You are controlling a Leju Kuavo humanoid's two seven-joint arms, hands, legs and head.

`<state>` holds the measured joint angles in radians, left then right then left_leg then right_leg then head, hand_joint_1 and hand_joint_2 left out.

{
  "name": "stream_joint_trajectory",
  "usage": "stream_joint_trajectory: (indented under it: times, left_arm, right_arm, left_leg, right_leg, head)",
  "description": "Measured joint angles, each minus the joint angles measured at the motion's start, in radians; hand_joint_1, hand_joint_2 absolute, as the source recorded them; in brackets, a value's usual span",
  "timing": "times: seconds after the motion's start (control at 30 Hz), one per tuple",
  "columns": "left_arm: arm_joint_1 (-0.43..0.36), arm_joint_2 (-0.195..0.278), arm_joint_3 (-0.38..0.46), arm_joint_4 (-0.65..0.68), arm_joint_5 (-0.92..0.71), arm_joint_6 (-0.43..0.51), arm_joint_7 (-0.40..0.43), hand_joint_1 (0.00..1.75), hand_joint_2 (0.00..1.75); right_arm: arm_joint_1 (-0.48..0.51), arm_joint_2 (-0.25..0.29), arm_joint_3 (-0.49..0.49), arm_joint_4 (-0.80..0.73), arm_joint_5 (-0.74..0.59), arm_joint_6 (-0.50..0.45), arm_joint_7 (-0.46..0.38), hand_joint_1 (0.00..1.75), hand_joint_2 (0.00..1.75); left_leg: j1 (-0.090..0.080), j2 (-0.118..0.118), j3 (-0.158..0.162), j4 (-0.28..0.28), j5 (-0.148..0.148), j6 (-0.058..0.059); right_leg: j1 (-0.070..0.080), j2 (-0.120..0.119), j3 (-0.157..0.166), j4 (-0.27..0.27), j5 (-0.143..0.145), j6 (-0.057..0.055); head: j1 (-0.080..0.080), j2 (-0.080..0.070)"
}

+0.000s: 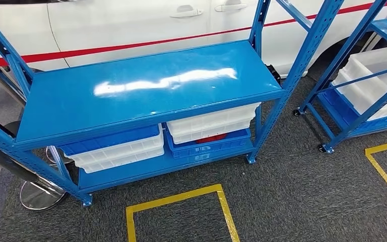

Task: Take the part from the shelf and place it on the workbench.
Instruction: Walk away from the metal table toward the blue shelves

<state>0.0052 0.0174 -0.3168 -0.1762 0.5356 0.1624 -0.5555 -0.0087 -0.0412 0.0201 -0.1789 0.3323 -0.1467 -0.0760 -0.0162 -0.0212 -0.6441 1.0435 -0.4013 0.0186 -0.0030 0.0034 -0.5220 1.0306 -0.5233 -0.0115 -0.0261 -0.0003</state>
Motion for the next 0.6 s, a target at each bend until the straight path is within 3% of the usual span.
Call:
stream_joint_trajectory:
  times: [0.07, 0.17, 0.2, 0.23, 0.27, 0.33, 0.4, 0.53, 0.6]
  left_arm:
    - [0.001, 0.003, -0.003, 0.0, -0.001, 0.001, 0.0, 0.0, 0.0]
    - [0.001, 0.004, -0.004, 0.0, -0.001, 0.002, 0.0, 0.0, 0.0]
    - [0.002, 0.004, -0.004, 0.0, -0.001, 0.002, 0.0, 0.0, 0.0]
    - [0.002, 0.004, -0.004, 0.0, -0.001, 0.003, 0.0, 0.0, 0.0]
    - [0.002, 0.004, -0.004, 0.0, 0.0, 0.003, 0.0, 0.0, 0.0]
    - [0.002, 0.004, -0.004, 0.0, 0.0, 0.004, 0.0, 0.0, 0.0]
    - [0.001, 0.004, -0.004, 0.0, 0.0, 0.005, 0.0, 0.0, 0.0]
    - [0.001, 0.004, -0.004, 0.0, 0.0, 0.003, -0.001, 0.0, 0.0]
    - [0.001, 0.004, -0.005, 0.0, 0.0, 0.001, -0.002, 0.0, 0.0]
  right_arm:
    - [0.001, 0.002, 0.0, 0.0, -0.002, 0.0, 0.0, 0.0, 0.0]
    - [0.004, 0.003, 0.0, 0.0, -0.002, -0.001, 0.0, 0.0, 0.0]
    - [0.004, 0.004, 0.0, 0.0, -0.002, -0.001, 0.0, 0.0, 0.0]
    - [0.005, 0.004, 0.0, 0.0, -0.002, -0.001, 0.0, 0.0, 0.0]
    - [0.005, 0.004, 0.0, 0.0, -0.002, -0.001, 0.0, 0.0, 0.0]
    - [0.005, 0.005, 0.0, 0.0, 0.001, 0.0, 0.001, 0.0, 0.0]
    - [0.004, 0.005, 0.0, 0.0, 0.005, 0.0, 0.002, 0.0, 0.0]
    - [-0.001, 0.005, 0.0, 0.0, 0.008, 0.001, 0.002, 0.0, 0.0]
    - [-0.002, 0.005, 0.0, 0.0, 0.006, 0.003, 0.002, 0.0, 0.0]
  left_leg:
    - [0.001, 0.003, -0.014, 0.041, -0.032, -0.012]
    - [0.015, 0.01, -0.085, 0.219, -0.134, -0.031]
    - [0.02, 0.012, -0.101, 0.264, -0.151, -0.037]
    - [0.024, 0.014, -0.099, 0.275, -0.15, -0.041]
    - [0.028, 0.015, -0.077, 0.243, -0.131, -0.045]
    - [0.032, 0.018, 0.006, 0.104, -0.075, -0.048]
    - [0.03, 0.019, 0.062, 0.004, -0.053, -0.038]
    - [0.026, 0.018, 0.075, -0.022, -0.054, -0.006]
    - [0.028, 0.019, 0.082, -0.031, -0.053, 0.008]
  right_leg:
    - [-0.009, -0.004, 0.006, -0.014, 0.011, -0.007]
    - [-0.012, -0.008, 0.006, -0.018, 0.014, -0.012]
    - [-0.012, -0.009, 0.006, -0.018, 0.014, -0.011]
    - [-0.014, -0.01, 0.007, -0.018, 0.014, -0.01]
    - [-0.016, -0.01, 0.009, -0.017, 0.013, -0.007]
    - [-0.019, -0.009, 0.015, -0.016, 0.008, 0.002]
    - [-0.017, -0.009, 0.019, -0.014, 0.002, 0.016]
    - [-0.02, -0.008, 0.021, -0.01, -0.008, 0.043]
    - [-0.021, -0.006, -0.01, 0.059, -0.048, 0.049]
  head:
    - [0.0, 0.0]
    - [-0.001, 0.0]
    - [-0.001, 0.0]
    - [-0.001, 0.0]
    - [-0.001, 0.0]
    - [-0.001, 0.0]
    - [0.0, 0.0]
    - [0.0, 0.0]
    - [0.0, 0.0]
